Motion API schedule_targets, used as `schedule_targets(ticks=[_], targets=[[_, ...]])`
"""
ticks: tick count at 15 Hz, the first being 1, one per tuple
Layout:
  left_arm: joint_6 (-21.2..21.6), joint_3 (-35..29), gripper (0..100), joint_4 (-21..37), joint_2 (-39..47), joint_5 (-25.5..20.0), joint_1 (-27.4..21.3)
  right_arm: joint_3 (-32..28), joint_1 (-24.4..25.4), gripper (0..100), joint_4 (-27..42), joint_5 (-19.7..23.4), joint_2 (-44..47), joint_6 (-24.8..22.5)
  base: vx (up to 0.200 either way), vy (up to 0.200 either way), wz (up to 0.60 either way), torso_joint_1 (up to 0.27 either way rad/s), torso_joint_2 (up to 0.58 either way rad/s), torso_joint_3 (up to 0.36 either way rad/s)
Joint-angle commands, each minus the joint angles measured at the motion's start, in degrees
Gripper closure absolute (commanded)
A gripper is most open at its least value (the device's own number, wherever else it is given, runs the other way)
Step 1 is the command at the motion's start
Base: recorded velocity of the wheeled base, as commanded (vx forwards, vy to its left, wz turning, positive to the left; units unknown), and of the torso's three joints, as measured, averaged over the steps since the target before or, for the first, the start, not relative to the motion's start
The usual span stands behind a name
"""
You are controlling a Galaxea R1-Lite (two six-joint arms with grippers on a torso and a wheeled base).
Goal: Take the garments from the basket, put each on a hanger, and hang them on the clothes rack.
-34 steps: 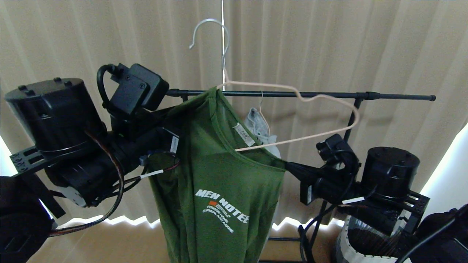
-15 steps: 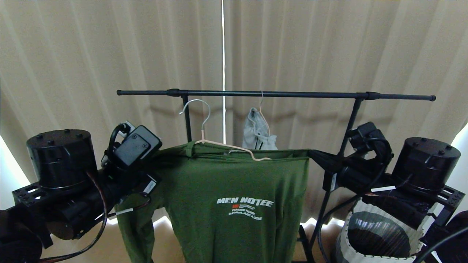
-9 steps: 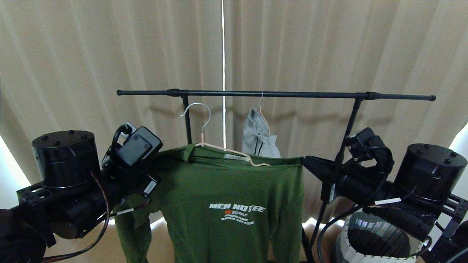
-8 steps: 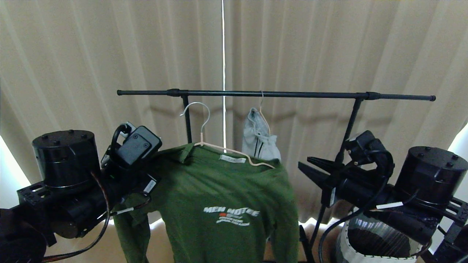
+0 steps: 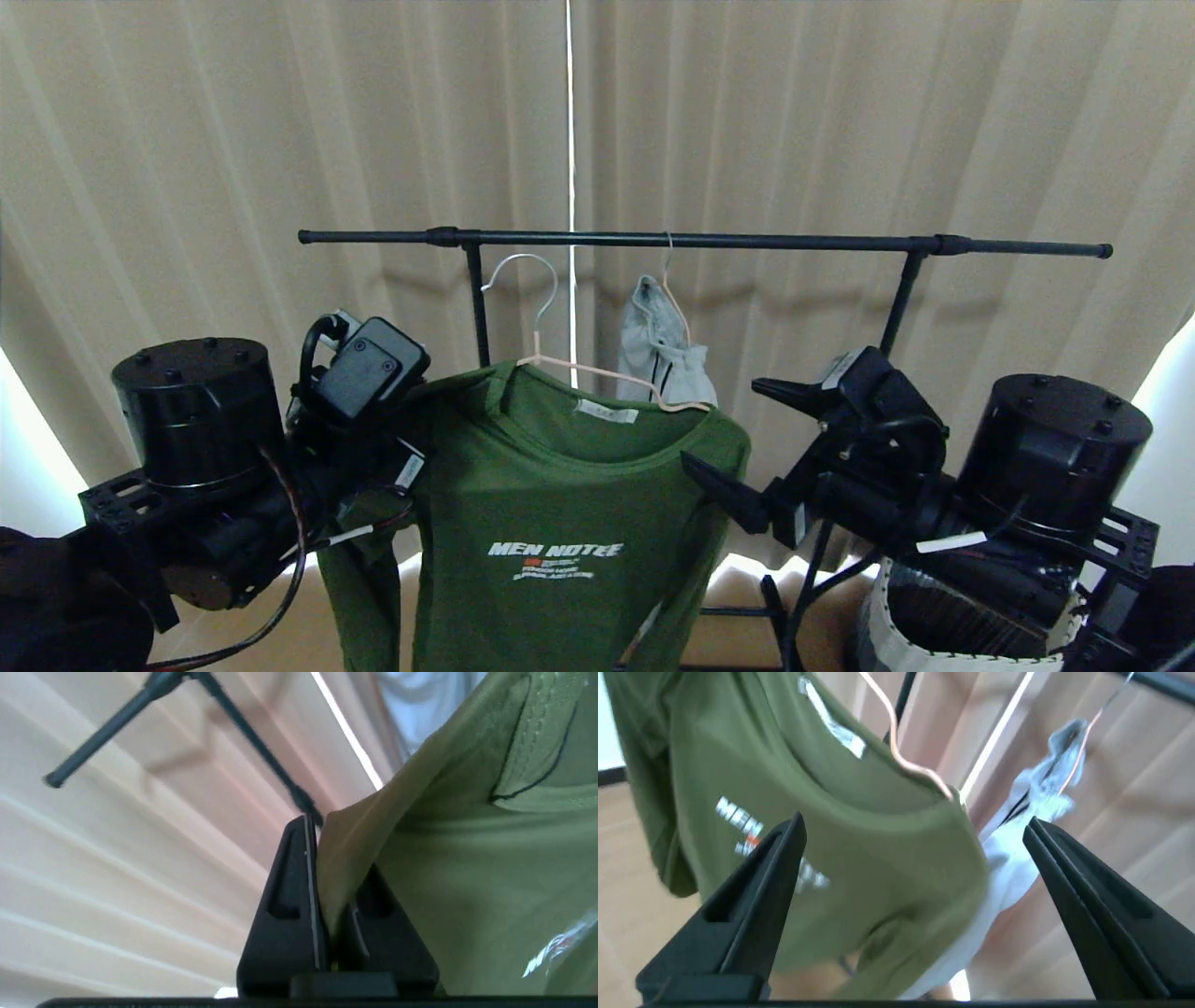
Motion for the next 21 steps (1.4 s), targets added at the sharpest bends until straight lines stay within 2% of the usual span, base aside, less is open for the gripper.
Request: schedule_targets(ticks=[1, 3, 4, 5, 8, 11, 15, 16, 21], targets=[[0.0, 0.0, 100, 0.0, 0.4, 0.1, -1.1, -4.9, -0.5, 0, 0.4, -0.5, 4.3, -3.0, 0.0, 0.0, 0.0, 0.0, 0.0, 0.0], [0.0, 0.1, 100, 0.0, 0.3, 0.2, -1.9, -9.4, -1.2, 0, 2.1, -1.6, 6.5, -6.6, 0.0, 0.0, 0.0, 0.0, 0.0, 0.0], [0.0, 0.1, 100, 0.0, 0.3, 0.2, -1.9, -9.4, -1.2, 0, 2.1, -1.6, 6.5, -6.6, 0.0, 0.0, 0.0, 0.0, 0.0, 0.0], [0.0, 0.0, 100, -0.1, 0.2, 0.8, -2.7, -12.1, -1.2, 0, 4.8, -3.1, 7.9, -7.5, 0.0, 0.0, 0.0, 0.0, 0.0, 0.0], [0.1, 0.1, 100, -0.1, 0.1, 0.9, -4.0, -15.5, -1.7, 0, 6.2, -3.2, 9.9, -8.0, 0.0, 0.0, 0.0, 0.0, 0.0, 0.0], [0.2, 0.0, 100, -0.1, 0.3, 1.7, -5.5, -16.2, -1.7, 0, 6.2, -3.2, 10.6, -10.4, 0.0, 0.0, 0.0, 0.0, 0.0, 0.0], [0.3, 0.0, 100, -0.1, 0.3, 2.3, -5.7, -16.0, -1.3, 0, 6.2, -3.2, 10.4, -10.4, 0.0, 0.0, 0.0, 0.0, 0.0, 0.0], [0.3, 0.0, 100, 0.0, 0.3, 2.2, -5.8, -16.0, -1.3, 100, 6.2, -3.2, 10.3, -10.4, 0.0, 0.0, 0.0, 0.0, 0.0, 0.0], [0.3, 0.0, 100, -0.1, 0.3, 2.2, -6.4, -16.3, -0.3, 100, 6.1, -3.2, 10.5, -10.6, 0.0, 0.0, 0.0, 0.0, 0.0, 0.0]])
